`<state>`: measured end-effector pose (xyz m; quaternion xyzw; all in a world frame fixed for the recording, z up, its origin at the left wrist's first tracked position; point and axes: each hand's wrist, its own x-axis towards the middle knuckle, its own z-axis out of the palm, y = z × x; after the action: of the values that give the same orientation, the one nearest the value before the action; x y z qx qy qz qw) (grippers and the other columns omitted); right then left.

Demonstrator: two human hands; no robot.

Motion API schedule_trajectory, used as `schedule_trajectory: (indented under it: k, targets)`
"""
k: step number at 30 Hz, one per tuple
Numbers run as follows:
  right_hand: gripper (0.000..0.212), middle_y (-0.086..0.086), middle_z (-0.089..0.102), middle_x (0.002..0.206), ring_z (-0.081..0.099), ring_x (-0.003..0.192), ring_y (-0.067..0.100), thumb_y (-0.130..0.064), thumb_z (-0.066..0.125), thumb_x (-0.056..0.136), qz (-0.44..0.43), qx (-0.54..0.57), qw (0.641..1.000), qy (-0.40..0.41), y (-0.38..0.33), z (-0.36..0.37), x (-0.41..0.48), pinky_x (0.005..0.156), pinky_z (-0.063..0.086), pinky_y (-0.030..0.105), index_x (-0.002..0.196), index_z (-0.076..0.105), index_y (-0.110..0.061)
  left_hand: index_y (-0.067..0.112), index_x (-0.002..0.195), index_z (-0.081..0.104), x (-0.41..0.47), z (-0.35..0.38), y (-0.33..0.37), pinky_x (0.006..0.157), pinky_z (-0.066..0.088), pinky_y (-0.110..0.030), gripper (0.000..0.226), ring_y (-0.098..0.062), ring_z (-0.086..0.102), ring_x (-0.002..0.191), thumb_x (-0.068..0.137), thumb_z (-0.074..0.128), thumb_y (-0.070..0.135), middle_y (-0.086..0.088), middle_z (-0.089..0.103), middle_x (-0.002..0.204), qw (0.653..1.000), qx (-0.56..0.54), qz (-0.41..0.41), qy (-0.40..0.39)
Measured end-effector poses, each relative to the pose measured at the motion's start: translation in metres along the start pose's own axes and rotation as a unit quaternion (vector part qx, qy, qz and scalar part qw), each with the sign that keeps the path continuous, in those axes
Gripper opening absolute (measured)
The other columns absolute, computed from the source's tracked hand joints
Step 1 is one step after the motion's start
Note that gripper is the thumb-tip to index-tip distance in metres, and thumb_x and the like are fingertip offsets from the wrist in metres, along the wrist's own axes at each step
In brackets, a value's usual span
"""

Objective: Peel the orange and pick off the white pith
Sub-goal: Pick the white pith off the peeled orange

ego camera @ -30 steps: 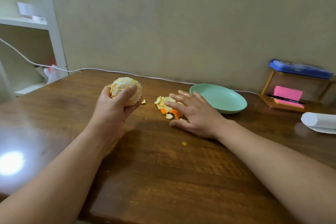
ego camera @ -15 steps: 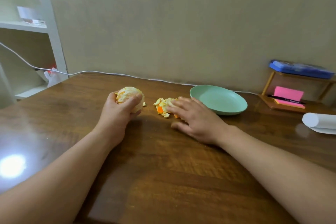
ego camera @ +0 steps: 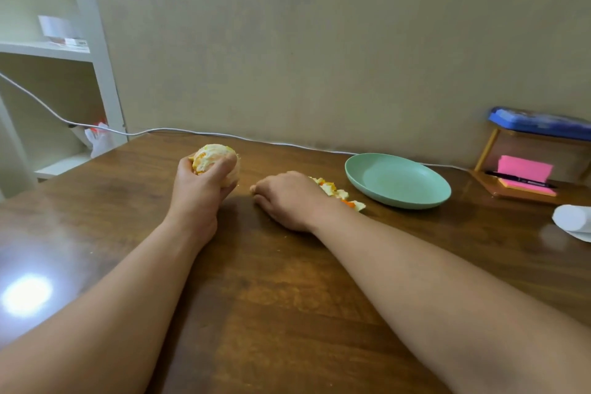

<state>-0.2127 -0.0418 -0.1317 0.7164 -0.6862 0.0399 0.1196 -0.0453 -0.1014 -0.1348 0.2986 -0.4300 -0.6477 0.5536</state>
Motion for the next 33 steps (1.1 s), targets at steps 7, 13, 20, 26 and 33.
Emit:
schedule_trajectory:
  k: [7,13,20,26,33]
  targets:
    - [0.03,-0.001,0.072,0.114,0.064,0.112,0.023,-0.037,0.045,0.111,-0.001,-0.075,0.997,0.034,0.054,-0.003,-0.042,0.107,0.046,0.044,0.107,0.07,-0.022,0.014,0.134,0.054,-0.003,0.001,0.0,0.098,0.063,-0.046,0.056,-0.025,0.068,0.122,0.09,0.087,0.022,-0.012,0.061,0.135,0.999,0.007,-0.011,-0.032]
    - [0.048,-0.003,0.05,0.162,0.036,0.156,0.02,-0.046,0.034,0.115,0.008,-0.024,1.0,0.017,0.059,-0.003,-0.06,0.129,0.02,0.045,0.151,0.057,-0.027,0.015,0.137,0.053,-0.007,0.0,0.0,0.1,0.062,-0.047,0.058,-0.027,0.068,0.124,0.09,0.086,0.023,-0.012,0.061,0.136,0.998,0.031,-0.009,-0.058]
    - [0.057,-0.004,0.052,0.16,0.039,0.154,0.017,-0.058,0.035,0.111,0.083,0.072,0.98,0.166,0.078,-0.014,-0.103,0.128,0.029,0.043,0.154,0.054,-0.027,0.023,0.138,0.055,-0.022,0.001,-0.002,0.1,0.062,-0.045,0.063,-0.026,0.068,0.122,0.086,0.089,0.029,-0.009,0.062,0.133,0.988,0.109,0.014,-0.112]
    - [0.061,-0.004,0.047,0.163,0.033,0.157,0.022,-0.065,0.043,0.106,0.026,-0.054,0.996,0.063,0.089,-0.013,-0.104,0.131,0.02,0.047,0.156,0.048,-0.03,0.028,0.135,0.058,-0.041,0.021,-0.008,0.1,0.062,-0.046,0.071,-0.025,0.07,0.119,0.076,0.096,0.038,-0.007,0.065,0.13,0.977,0.145,0.019,-0.152]
    - [0.029,-0.008,0.071,0.102,0.065,0.096,0.014,-0.043,0.051,0.11,0.194,0.235,0.908,0.286,0.055,-0.024,-0.101,0.083,0.055,0.039,0.105,0.073,-0.024,0.039,0.147,0.045,-0.058,0.029,-0.007,0.103,0.054,-0.034,0.089,-0.015,0.066,0.115,0.074,0.096,0.049,0.005,0.063,0.131,0.915,0.361,0.104,-0.147]
